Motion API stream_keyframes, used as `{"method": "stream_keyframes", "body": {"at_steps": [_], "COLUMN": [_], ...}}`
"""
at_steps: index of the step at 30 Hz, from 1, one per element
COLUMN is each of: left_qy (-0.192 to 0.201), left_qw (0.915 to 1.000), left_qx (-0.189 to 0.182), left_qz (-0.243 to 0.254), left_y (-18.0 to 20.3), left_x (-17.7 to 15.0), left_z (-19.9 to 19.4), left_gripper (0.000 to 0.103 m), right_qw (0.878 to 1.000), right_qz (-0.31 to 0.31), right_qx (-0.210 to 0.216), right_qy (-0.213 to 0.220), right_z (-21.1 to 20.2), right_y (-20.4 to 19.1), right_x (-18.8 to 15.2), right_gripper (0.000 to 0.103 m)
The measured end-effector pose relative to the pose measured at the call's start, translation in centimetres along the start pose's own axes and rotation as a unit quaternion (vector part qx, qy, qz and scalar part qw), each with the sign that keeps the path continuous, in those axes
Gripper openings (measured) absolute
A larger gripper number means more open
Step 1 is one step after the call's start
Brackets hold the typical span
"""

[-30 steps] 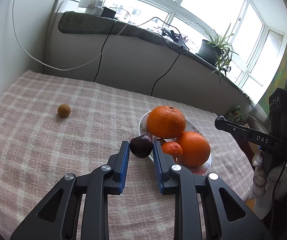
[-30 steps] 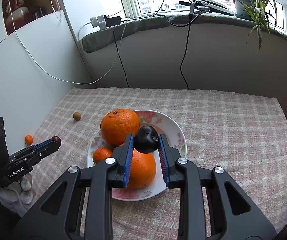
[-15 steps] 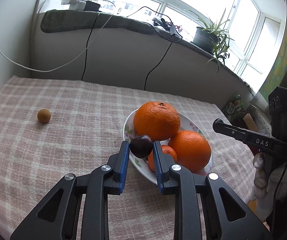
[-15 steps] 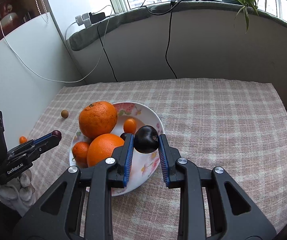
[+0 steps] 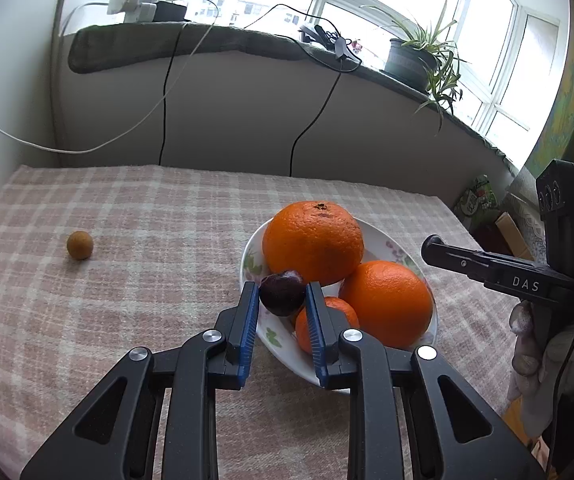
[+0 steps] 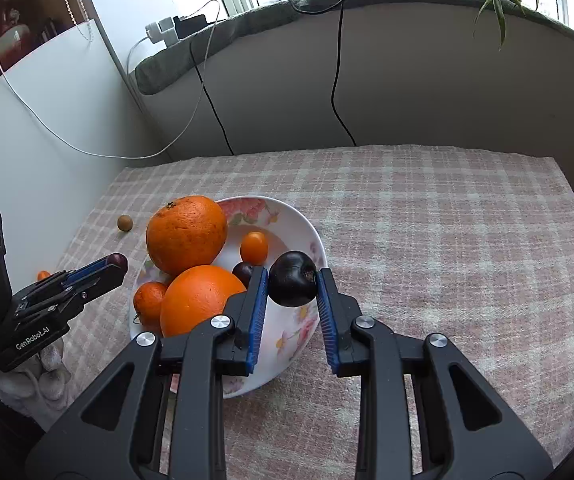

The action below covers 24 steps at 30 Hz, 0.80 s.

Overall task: Organize fruits
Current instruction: 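Carry both dark plums over the bowl with both tools, then lower the plums into the bowl and open both tools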

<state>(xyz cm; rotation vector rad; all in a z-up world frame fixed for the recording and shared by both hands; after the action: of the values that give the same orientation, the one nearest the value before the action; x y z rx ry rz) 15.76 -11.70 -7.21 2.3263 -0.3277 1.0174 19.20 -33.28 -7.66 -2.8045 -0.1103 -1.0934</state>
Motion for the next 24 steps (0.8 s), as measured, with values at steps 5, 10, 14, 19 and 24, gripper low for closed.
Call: {"method": "stream_keyframes", "body": {"at_steps": [5, 10, 14, 19, 24], "left_qy": [-0.002, -0.003, -0.003, -0.004, -0.003], "left_qw": [1.0, 1.0, 1.0, 0.9999, 0.9999], "left_qx": [-0.001, 0.0, -0.003, -0.005, -0.005], "left_qz": [0.002, 0.005, 0.007, 0.01, 0.01], "left_y": [0.04, 0.0, 0.2, 0.23, 0.22], "left_x": [0.11, 0.11, 0.08, 0.11, 0.08], "left_z": [0.17, 0.22, 0.22, 0.33, 0.35], "left_gripper": [0.022, 0.022, 0.022, 0.023, 0.024], "right_qw": [1.0, 1.0, 1.0, 1.0, 1.0], "right_qz": [-0.002, -0.003, -0.002, -0.008, -0.01], "right_qx": [0.0, 0.0, 0.001, 0.004, 0.006], "right_qy": [0.0, 0.0, -0.001, 0.001, -0.001], "right_z": [0.19, 0.26, 0.21, 0.39, 0.39], "right_y": [-0.22, -0.27, -0.25, -0.51, -0.63], "right_x": [0.07, 0.06, 0.04, 0.01, -0.07], "right_gripper": [0.026, 0.026, 0.026, 0.026, 0.026]}}
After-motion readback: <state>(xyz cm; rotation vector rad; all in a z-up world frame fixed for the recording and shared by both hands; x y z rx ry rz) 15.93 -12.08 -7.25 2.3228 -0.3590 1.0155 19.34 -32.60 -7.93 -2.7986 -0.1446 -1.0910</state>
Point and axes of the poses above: each gripper's, at about its wrist camera, not at the fingertips, and z roughly the way its jaws point, y to its right, x to its top, the point moved 4 cm from there along z, roughly the way its jaws point, and after that the axes turned 13 degrees about -x, right-handed, at the moved point
